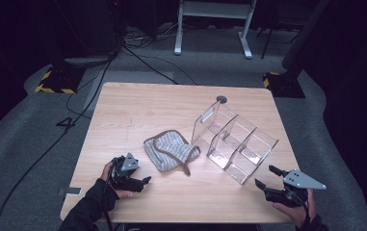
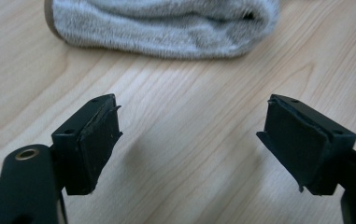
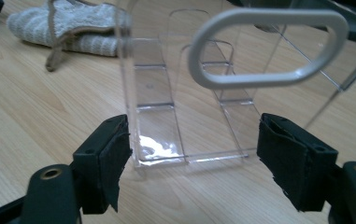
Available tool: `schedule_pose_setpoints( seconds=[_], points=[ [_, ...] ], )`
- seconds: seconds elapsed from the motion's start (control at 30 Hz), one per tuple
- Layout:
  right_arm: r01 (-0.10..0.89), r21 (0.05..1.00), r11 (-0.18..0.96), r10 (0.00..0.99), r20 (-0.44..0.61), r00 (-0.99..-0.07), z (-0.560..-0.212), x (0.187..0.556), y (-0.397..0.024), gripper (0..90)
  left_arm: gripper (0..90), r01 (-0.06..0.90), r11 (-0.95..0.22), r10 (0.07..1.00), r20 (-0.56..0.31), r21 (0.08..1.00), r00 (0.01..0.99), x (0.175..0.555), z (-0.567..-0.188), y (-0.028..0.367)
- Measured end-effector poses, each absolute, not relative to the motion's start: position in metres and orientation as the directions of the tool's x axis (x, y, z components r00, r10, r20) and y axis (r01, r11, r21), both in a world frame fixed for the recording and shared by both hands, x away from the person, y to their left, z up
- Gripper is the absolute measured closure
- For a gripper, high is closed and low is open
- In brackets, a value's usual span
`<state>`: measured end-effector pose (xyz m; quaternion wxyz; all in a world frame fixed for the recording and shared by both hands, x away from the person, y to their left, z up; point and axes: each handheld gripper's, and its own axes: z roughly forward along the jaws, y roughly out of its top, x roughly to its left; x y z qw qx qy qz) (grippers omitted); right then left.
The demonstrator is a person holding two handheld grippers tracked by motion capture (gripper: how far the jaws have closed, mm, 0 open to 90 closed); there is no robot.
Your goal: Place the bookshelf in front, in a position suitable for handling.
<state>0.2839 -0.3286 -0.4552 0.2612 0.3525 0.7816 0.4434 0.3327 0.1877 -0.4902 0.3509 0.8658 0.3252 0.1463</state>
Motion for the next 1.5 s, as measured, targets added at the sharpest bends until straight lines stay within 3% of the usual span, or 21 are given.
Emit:
schedule_pose_setpoints(
  seconds=[0.57,0.73,1.13,1.5],
  points=[
    [0.301,0.885,0.355,0.802,-0.122,-0.585,-0.443,0.287,-0.299,22.9,25.3,0.345,-0.526,0.582,0.033,0.778,0.812,0.351,-0.465,0.128],
    [0.310,0.879,0.363,0.818,-0.141,-0.557,-0.443,0.291,-0.294,28.2,26.4,0.346,-0.560,0.563,0.039,0.753,0.826,0.363,-0.472,0.117],
    [0.301,0.894,0.332,0.852,-0.147,-0.503,-0.440,0.297,-0.286,41.2,43.7,0.367,-0.579,0.549,0.016,0.728,0.835,0.383,-0.485,0.112],
    [0.304,0.894,0.328,0.815,-0.105,-0.570,-0.441,0.304,-0.289,46.3,61.4,0.345,-0.629,0.502,0.025,0.697,0.865,0.384,-0.489,0.111]
  ],
)
